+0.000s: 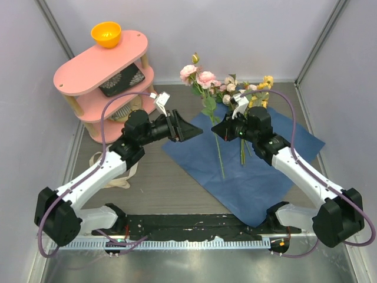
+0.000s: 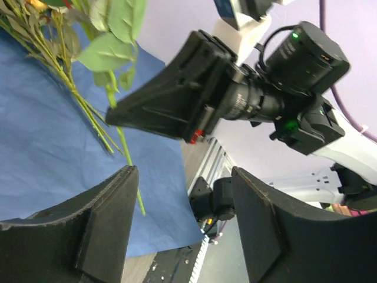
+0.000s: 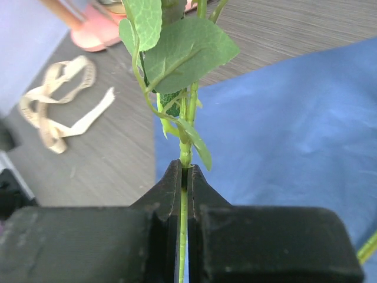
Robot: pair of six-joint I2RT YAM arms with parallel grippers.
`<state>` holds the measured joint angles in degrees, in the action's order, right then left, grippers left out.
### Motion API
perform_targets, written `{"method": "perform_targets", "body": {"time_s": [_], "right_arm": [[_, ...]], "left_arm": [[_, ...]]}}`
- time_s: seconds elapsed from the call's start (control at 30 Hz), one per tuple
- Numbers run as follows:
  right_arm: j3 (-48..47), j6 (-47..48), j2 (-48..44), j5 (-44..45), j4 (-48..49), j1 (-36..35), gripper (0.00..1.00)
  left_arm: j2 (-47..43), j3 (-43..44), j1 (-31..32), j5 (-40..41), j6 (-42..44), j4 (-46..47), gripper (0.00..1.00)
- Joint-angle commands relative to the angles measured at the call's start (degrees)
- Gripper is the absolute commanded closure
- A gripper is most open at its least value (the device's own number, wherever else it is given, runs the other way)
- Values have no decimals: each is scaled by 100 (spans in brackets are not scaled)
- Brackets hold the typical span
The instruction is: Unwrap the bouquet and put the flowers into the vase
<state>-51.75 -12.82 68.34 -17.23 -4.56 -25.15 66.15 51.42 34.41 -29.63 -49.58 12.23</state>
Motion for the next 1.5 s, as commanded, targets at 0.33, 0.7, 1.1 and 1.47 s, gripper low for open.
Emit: {"method": "perform_targets", "body": {"time_s": [0.33, 0.7, 1.1, 1.47], "right_arm": [[341, 218, -1033, -61, 597, -438, 99], [271, 543, -1252, 518, 272, -869, 99], [42, 843, -1296, 1591, -150, -1625, 69], [-117, 341, -2113, 3147, -520, -1625, 20]], "left_arm": [[978, 1976, 329, 1284, 731, -1442, 27], [1743, 3137, 681, 1574, 1082, -2559, 36], [1805, 3278, 751, 1741, 1661, -2621, 81], [1015, 4313, 681, 3777, 4262, -3620, 91]]}}
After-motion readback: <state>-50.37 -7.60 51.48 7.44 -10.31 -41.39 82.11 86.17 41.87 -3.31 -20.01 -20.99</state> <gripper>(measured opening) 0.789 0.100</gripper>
